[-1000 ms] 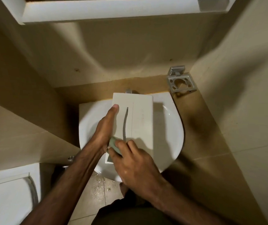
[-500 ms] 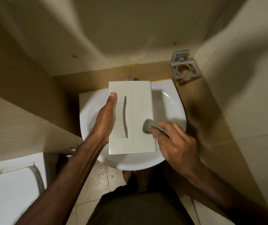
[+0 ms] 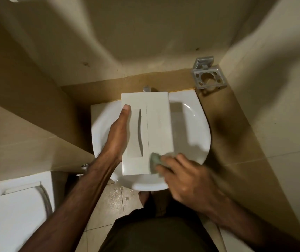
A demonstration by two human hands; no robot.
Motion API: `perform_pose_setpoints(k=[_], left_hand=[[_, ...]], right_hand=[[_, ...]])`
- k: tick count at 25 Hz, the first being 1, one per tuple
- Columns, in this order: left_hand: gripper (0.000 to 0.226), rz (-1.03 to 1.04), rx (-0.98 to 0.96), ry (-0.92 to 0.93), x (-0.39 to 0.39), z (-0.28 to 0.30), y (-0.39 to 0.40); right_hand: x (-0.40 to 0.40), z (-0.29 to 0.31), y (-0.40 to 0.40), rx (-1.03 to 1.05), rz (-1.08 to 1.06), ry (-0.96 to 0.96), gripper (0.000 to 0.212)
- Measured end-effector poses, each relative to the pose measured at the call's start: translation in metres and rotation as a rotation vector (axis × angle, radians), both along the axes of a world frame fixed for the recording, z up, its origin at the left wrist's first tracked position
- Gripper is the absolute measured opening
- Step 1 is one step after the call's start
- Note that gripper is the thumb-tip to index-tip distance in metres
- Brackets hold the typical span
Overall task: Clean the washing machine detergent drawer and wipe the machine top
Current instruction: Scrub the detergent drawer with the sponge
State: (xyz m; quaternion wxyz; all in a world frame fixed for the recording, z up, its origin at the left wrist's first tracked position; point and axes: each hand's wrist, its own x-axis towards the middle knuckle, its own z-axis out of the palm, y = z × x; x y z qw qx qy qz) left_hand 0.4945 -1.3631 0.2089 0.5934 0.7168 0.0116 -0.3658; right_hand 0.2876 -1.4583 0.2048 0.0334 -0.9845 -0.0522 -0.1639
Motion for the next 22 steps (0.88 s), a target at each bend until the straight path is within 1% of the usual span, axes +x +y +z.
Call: perform_pose_setpoints(k=[2,3,4,7,8,9,11,12,15,17,18,19,22], left_hand=[[0.022,-0.010,-0.021,-0.025,0.001,-0.002,0.003],[0.022,-0.005,-0.032,-0.035,0.001,-0.003,0.003],[0.023,0.003,-0.036,-0.041,0.002,-0.004,0.002],[0.029,-0.004,-0.044,-0.062,-0.001,-0.007,0.002],[0.034,-0.020,-0.051,-0.073,-0.001,-0.007,0.001],[0.044,-0.031,-0.051,-0.066,-0.002,-0.007,0.001],[0.054,-0.011,-0.042,-0.037,-0.002,-0.005,0.004],[0.055,-0.014,-0.041,-0.026,-0.002,-0.005,0.006],[0.048,-0.040,-0.048,-0.020,-0.008,-0.002,0.006],[0.047,-0.019,-0.044,-0.033,-0.011,0.000,0.006],[0.049,-0.016,-0.045,-0.042,-0.012,0.003,0.006],[0.053,-0.016,-0.056,-0.040,-0.012,0.005,0.007],[0.069,-0.023,-0.064,-0.003,-0.011,0.007,0.010]], right_hand=[[0.001,0.003,-0.010,0.042,-0.131,-0.027,0.018],[0.007,0.004,-0.006,0.055,-0.133,-0.039,0.017],[0.015,0.003,0.003,0.052,-0.081,-0.047,0.017],[0.031,-0.005,0.038,-0.012,0.166,-0.027,0.026],[0.031,-0.007,0.040,-0.018,0.192,-0.018,0.028],[0.031,-0.007,0.034,-0.006,0.173,-0.028,0.028],[0.030,-0.006,0.011,0.033,0.040,-0.075,0.023],[0.033,-0.003,-0.002,0.050,-0.060,-0.099,0.023],[0.061,0.003,-0.032,0.101,-0.333,-0.137,0.023],[0.083,0.007,-0.026,0.194,-0.454,-0.183,0.026],[0.087,0.008,-0.019,0.218,-0.451,-0.202,0.029],[0.087,0.007,-0.012,0.206,-0.380,-0.197,0.033],[0.066,0.003,0.005,0.069,0.041,-0.072,0.031]])
